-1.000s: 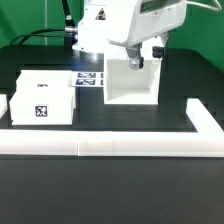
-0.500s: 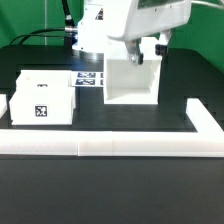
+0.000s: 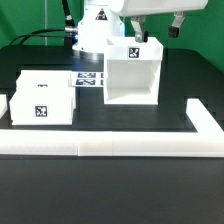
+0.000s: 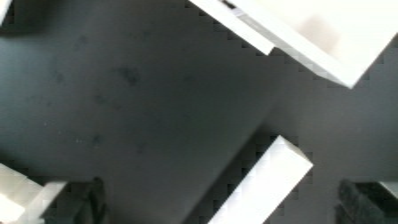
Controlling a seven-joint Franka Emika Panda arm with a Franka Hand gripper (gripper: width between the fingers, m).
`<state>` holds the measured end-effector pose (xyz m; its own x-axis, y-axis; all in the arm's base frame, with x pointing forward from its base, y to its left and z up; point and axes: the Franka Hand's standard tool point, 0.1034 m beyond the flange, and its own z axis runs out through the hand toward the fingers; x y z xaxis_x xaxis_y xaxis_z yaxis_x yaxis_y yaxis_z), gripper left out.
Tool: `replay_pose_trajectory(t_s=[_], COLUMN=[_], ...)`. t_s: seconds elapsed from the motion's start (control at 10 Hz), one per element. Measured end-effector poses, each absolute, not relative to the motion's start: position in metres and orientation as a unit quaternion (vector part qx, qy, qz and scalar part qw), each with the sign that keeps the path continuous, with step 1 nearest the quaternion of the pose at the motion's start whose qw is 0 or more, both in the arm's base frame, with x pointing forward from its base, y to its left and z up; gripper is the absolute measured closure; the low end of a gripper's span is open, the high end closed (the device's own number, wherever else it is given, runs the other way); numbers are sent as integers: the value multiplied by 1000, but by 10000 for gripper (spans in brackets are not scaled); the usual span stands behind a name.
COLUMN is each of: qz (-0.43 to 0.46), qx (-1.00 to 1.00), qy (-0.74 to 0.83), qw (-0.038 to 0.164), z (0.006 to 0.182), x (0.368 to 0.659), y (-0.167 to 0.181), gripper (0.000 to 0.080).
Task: Assemble drawer
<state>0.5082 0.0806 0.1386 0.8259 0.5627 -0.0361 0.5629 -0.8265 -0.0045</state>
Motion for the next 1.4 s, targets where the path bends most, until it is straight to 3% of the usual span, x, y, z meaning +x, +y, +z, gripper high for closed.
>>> replay_pose_trajectory(t_s=[0.2,0.5,0.7,1.0,1.4], qz=[-2,-21,-29,-30,-35], qx=[974,994,998,998,998], qy=[228,107,58,61,41], qw=[9,19,-16,-14,-20], z=[144,150,147,146,120], x=[506,460,451,450,408], y=[79,95,95,95,98], gripper=[150,150,150,150,150])
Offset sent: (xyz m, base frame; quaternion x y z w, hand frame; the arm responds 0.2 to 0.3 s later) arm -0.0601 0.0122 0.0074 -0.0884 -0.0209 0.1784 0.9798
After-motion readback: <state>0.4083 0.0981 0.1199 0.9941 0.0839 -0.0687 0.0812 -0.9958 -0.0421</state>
